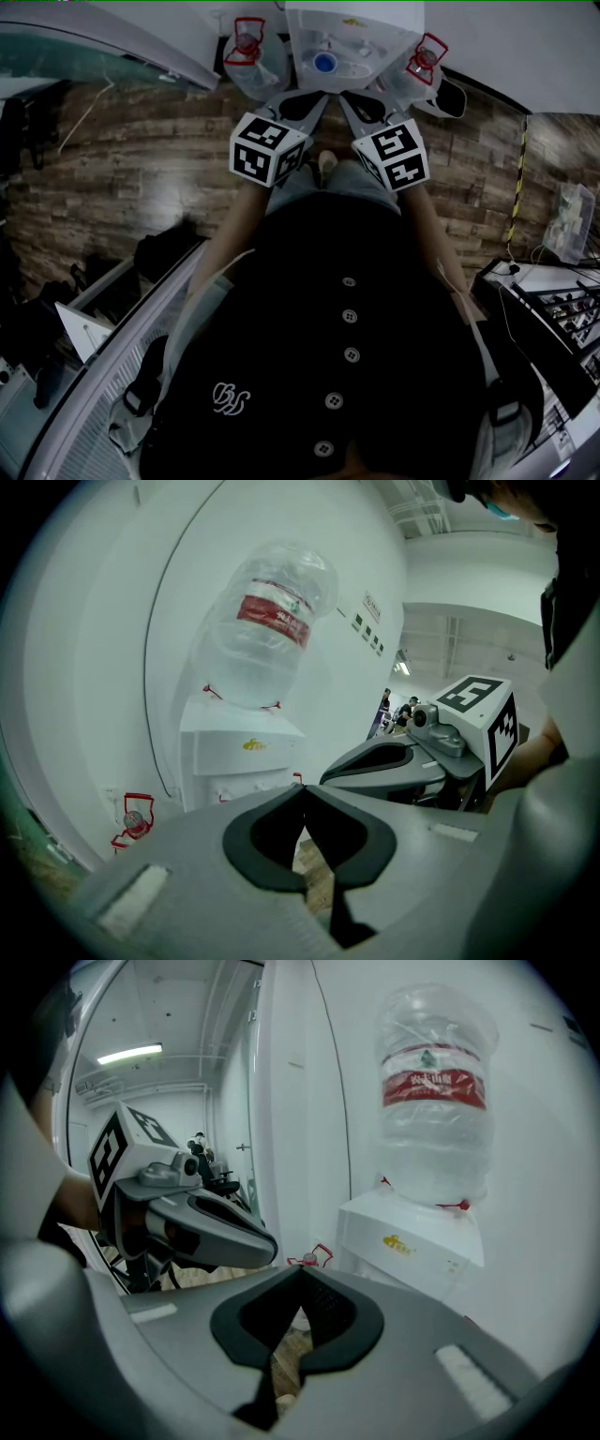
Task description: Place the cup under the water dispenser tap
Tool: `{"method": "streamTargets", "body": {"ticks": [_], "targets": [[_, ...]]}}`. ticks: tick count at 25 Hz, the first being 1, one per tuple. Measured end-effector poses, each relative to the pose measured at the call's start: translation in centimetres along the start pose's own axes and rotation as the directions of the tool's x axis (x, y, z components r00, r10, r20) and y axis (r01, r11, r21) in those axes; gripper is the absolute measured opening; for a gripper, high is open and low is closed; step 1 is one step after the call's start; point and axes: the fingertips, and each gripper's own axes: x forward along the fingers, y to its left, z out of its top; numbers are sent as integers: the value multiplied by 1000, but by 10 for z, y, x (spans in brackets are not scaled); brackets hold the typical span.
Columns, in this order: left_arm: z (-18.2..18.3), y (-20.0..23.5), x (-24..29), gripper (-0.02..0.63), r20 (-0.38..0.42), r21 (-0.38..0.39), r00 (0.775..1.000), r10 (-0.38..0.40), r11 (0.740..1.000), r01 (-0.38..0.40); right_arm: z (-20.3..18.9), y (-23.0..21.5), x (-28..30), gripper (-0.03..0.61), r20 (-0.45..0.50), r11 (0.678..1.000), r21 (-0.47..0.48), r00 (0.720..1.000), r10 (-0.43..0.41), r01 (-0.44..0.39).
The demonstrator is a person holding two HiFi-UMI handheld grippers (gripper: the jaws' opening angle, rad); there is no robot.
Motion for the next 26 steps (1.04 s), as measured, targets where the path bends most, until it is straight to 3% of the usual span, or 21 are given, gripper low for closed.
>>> {"method": "streamTargets", "body": {"ticks": [26], "targets": [[-2,5,-2,-5,-6,-7,1000,14,1000,-14,-2,2,4,-2,-13,1000,7,1000,4,-4]]}}
